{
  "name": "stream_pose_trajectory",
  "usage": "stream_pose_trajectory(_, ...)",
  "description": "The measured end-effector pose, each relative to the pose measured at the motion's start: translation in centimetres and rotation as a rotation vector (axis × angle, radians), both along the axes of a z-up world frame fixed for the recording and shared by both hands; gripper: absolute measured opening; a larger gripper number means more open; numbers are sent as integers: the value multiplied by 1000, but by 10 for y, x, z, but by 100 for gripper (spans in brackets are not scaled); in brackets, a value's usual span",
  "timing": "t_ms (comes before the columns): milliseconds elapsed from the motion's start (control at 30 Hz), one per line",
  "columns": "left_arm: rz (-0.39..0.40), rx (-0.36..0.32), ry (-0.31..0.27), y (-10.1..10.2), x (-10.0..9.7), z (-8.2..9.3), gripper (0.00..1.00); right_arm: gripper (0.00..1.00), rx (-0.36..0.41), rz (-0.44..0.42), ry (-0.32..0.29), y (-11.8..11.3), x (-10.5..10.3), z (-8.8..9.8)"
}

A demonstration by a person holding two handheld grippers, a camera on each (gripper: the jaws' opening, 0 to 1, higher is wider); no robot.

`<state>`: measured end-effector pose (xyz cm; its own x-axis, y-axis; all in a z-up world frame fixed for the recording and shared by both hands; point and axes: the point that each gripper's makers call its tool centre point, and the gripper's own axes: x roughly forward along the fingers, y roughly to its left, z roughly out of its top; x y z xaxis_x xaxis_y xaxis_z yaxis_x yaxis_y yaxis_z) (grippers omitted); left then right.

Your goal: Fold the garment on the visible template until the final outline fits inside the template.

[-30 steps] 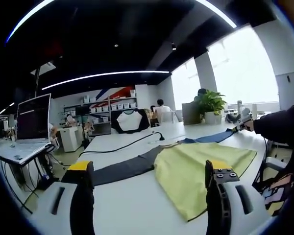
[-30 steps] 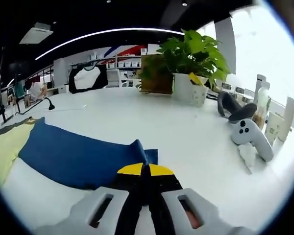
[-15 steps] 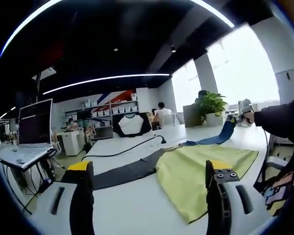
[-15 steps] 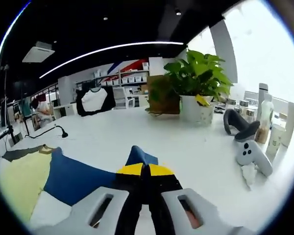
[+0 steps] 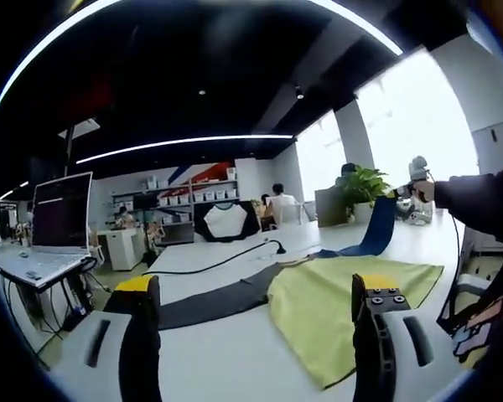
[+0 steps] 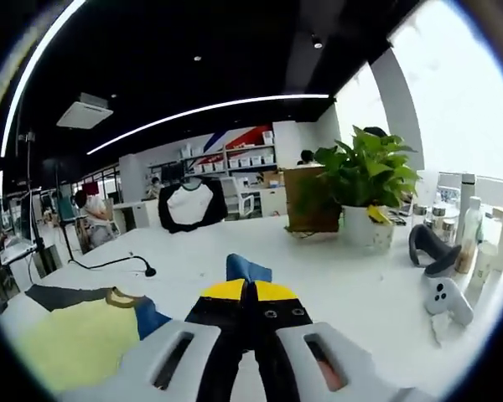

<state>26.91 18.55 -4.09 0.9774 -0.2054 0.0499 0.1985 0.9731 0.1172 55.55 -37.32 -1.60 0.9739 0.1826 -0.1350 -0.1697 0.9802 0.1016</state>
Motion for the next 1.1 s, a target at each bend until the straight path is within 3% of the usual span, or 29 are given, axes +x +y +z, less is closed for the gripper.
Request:
stream_pose_trajectory(367,-25,-16,27,-4,1,-6,100,0,36,73,-46,65,1,44)
stream_pose_trajectory(633,-45,-26,47,-6,3,-9,100,0,70,117,-38,104,6,63)
stream_pose_trajectory(967,-53,-32,66,-7,6,-14,100,0,52,178,-49,159,10,88)
stream_pose_trajectory(1100,-53,-34,70,-6,6,-14,100,0,42,212,-52,192,12,95)
